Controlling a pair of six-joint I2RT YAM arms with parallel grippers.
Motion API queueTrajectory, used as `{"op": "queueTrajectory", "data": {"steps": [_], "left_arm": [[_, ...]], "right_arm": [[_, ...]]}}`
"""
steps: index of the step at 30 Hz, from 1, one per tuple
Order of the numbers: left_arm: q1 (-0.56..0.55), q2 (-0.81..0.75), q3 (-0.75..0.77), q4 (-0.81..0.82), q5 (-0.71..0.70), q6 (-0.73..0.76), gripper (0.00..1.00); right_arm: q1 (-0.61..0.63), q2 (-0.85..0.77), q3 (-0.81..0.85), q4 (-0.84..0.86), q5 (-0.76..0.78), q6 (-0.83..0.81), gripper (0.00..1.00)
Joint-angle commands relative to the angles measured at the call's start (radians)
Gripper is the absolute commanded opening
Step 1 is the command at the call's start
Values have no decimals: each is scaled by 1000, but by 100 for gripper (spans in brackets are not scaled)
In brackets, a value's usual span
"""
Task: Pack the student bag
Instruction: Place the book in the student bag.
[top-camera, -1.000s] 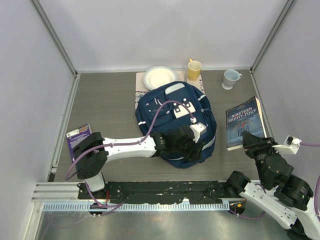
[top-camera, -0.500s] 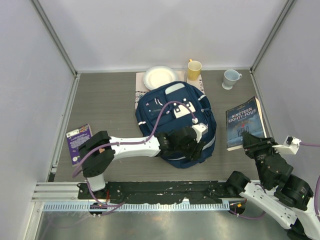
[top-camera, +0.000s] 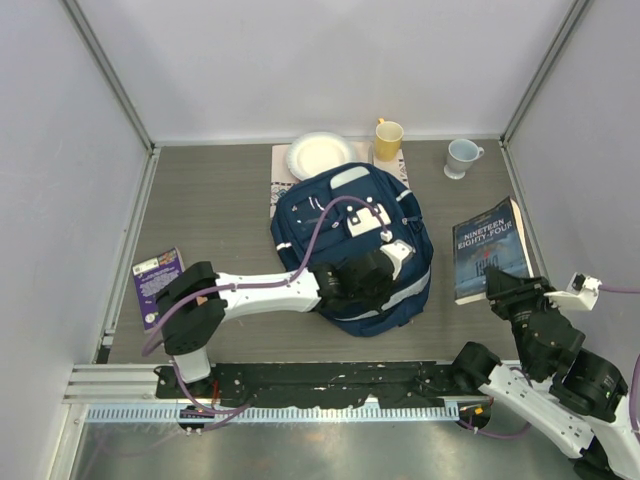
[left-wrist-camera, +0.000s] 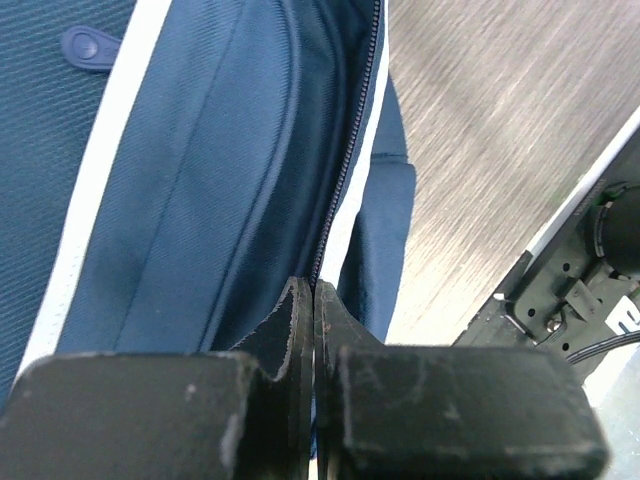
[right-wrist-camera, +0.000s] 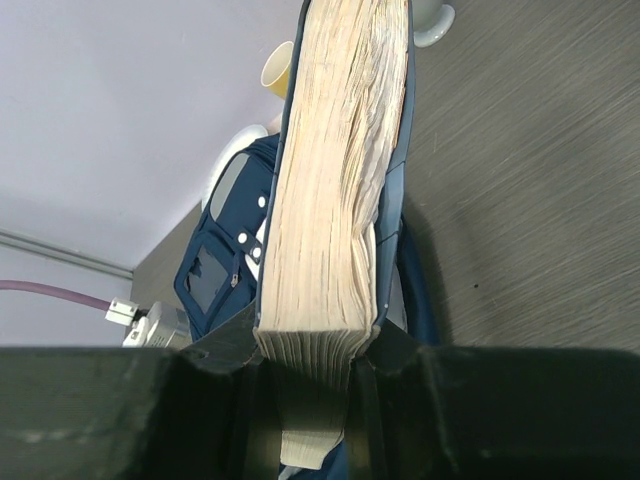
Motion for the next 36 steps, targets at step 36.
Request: {"op": "queueTrajectory", "data": {"steps": [36], "left_arm": [[167, -360, 212, -103, -291, -16, 0]], "right_arm": [[2, 8, -283, 406, -508, 420, 1]]}}
